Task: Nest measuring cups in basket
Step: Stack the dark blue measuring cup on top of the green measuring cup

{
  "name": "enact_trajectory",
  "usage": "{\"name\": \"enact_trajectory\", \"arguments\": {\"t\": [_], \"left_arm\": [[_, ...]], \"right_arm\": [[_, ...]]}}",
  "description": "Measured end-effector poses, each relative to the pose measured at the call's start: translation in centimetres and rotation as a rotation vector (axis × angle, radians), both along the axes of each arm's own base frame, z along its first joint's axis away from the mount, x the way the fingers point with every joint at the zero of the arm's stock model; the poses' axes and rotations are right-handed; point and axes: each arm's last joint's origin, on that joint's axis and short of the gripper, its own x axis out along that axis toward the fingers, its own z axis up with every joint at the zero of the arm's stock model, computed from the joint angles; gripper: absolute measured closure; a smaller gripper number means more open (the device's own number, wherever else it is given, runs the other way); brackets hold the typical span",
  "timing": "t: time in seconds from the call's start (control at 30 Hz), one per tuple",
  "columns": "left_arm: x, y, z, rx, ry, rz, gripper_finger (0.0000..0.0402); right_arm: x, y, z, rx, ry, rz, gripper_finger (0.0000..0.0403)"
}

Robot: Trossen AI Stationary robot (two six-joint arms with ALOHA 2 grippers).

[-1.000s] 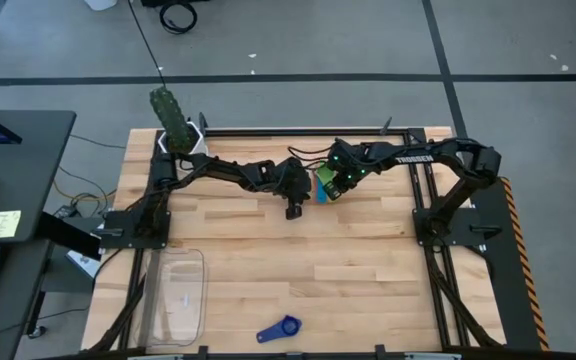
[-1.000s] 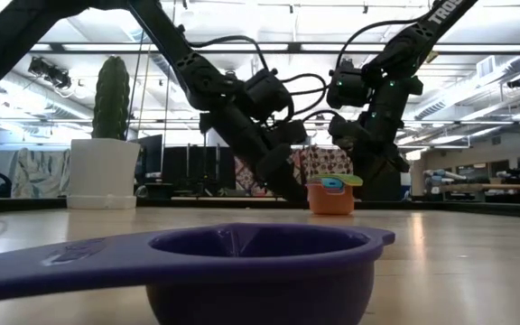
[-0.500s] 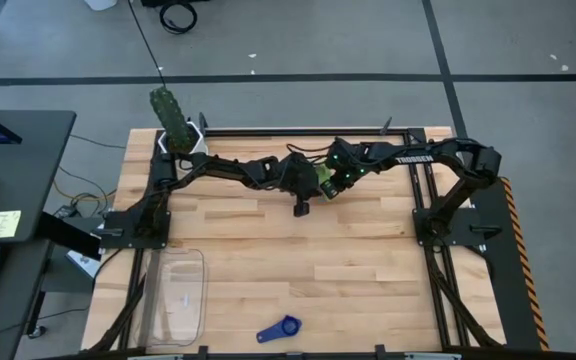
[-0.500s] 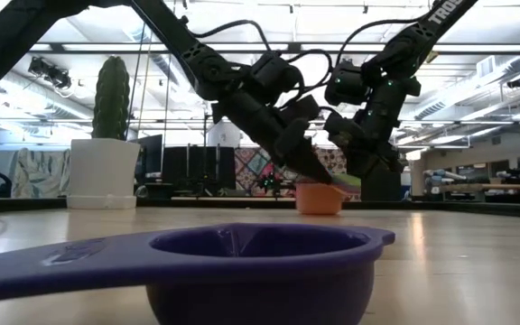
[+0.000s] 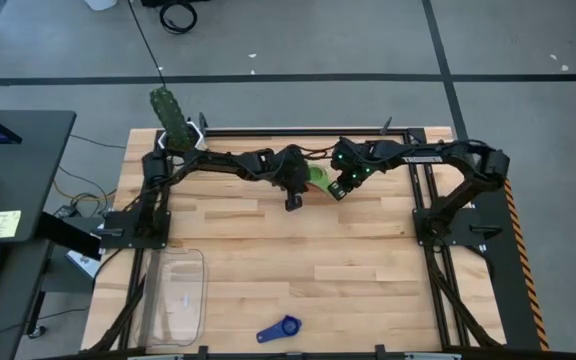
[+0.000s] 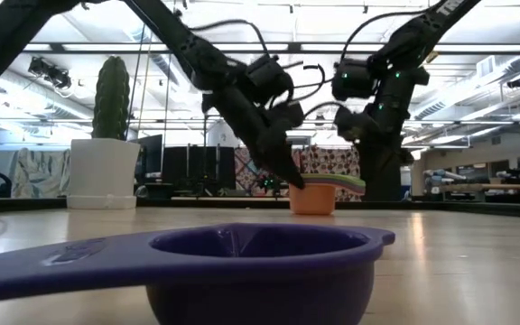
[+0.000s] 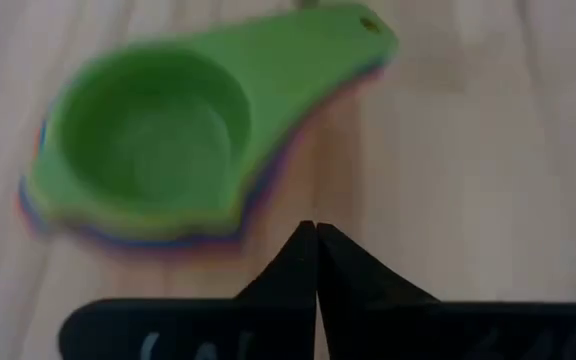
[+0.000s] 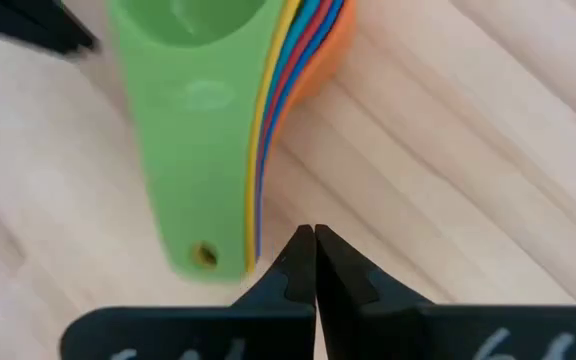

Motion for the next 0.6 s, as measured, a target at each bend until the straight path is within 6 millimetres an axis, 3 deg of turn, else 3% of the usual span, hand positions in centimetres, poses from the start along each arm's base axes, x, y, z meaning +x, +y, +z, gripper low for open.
{"name": "enact_trajectory", "arguments": {"t": [0.2,0.43,0.6], "left_arm": [[-2.3,-1.5,4.3,-0.056,0.057,-0.024,0.0398],[-5.3,-4.6,9.7,-0.083,0.068,-0.082,0.0396],[-7.1,-7.1,12.0,-0.147,0.095,-0.103,0.0396]], "right_arm": [[-1.9,1.6,3.5,-0.057,-0.046,0.072,0.0402],[-3.5,5.4,7.1,-0.098,-0.180,0.312,0.0402],[-3.9,8.3,8.5,-0.102,-0.253,0.406,0.0401]]}}
